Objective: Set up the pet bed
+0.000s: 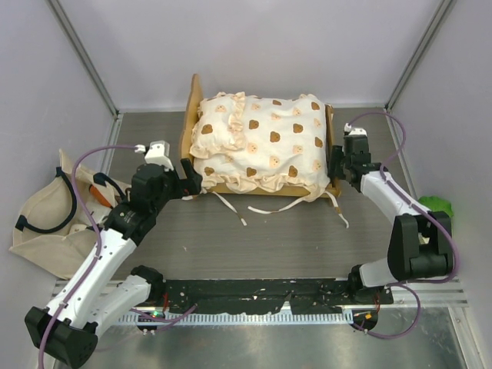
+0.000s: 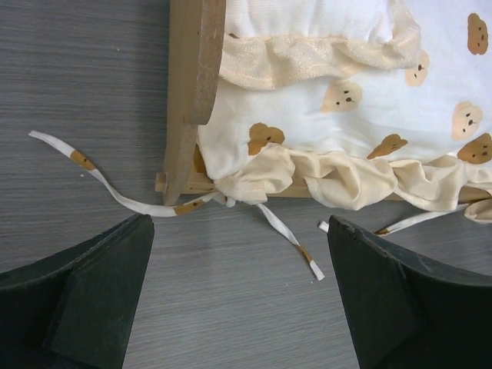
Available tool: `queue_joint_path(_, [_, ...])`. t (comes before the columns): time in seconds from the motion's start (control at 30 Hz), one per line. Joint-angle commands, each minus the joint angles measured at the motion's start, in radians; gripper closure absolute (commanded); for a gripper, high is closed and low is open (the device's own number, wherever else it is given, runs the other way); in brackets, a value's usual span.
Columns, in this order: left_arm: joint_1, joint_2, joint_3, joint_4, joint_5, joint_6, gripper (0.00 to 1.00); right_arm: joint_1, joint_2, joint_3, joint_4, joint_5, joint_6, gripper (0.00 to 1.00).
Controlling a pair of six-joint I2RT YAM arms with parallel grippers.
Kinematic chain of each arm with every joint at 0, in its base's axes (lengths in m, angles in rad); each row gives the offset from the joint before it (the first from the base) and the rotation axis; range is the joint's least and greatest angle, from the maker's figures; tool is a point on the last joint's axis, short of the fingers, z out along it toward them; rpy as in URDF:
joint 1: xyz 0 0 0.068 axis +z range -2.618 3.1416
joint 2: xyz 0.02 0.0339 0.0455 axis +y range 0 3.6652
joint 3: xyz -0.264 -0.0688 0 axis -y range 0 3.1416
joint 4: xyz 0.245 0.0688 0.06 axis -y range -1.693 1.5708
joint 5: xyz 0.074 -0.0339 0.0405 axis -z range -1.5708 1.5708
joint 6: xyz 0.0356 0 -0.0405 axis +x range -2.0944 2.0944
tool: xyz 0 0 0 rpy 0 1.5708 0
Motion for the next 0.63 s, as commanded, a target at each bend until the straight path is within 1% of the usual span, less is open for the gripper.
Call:
queue_joint_path(0.0, [-0.001,-0.002,0.007,0.037,-0.033,-0.017,0.00,-0.001,-0.181,0.032,-0.015,0.001,0.053,0.37])
queue_joint_path(0.07, [-0.003,-0.002,0.007,0.032,-0.053,-0.043,0.00,-0.002,-0.254,-0.007,0.018,0.027,0.092,0.32])
queue_joint_path(0.1, [-0.001,-0.002,0.002,0.034,-0.061,-0.049,0.00,-0.001,-0.328,-0.025,0.030,0.039,0.102,0.30])
queue_joint_path(0.13, [-0.003,-0.005,0.001,0.034,-0.070,-0.054,0.00,-0.002,-0.366,-0.071,0.065,0.043,0.115,0.24])
queue_joint_path(0.17, [-0.003,-0.008,0.001,0.035,-0.076,-0.057,0.00,-0.001,-0.401,-0.096,0.080,0.046,0.134,0.22])
queue_joint_path(0.2, [-0.003,-0.010,-0.002,0.035,-0.082,-0.067,0.00,-0.001,-0.477,-0.123,0.094,0.067,0.153,0.22])
queue_joint_path(0.23, [-0.001,-0.013,-0.004,0.037,-0.091,-0.072,0.00,-0.001,-0.508,-0.184,0.123,0.075,0.167,0.20])
queue_joint_path(0.3, [-0.003,-0.014,-0.010,0.037,-0.127,-0.089,0.00,-0.001,-0.576,-0.241,0.140,0.087,0.193,0.18])
queue_joint_path(0.33, [-0.001,-0.019,-0.010,0.034,-0.137,-0.090,0.00,-0.001,-0.637,-0.295,0.145,0.099,0.202,0.17])
queue_joint_path(0.43, [-0.001,-0.022,-0.012,0.017,-0.186,-0.098,0.00,-0.002,-0.725,-0.376,0.144,0.133,0.231,0.17])
queue_joint_path(0.5, [-0.003,-0.020,-0.002,0.003,-0.209,-0.095,0.00,-0.001,-0.757,-0.402,0.130,0.173,0.265,0.16])
queue_joint_path(0.6, [-0.003,-0.014,0.028,-0.047,-0.245,-0.089,0.00,-0.001,-0.797,-0.430,0.119,0.224,0.271,0.16])
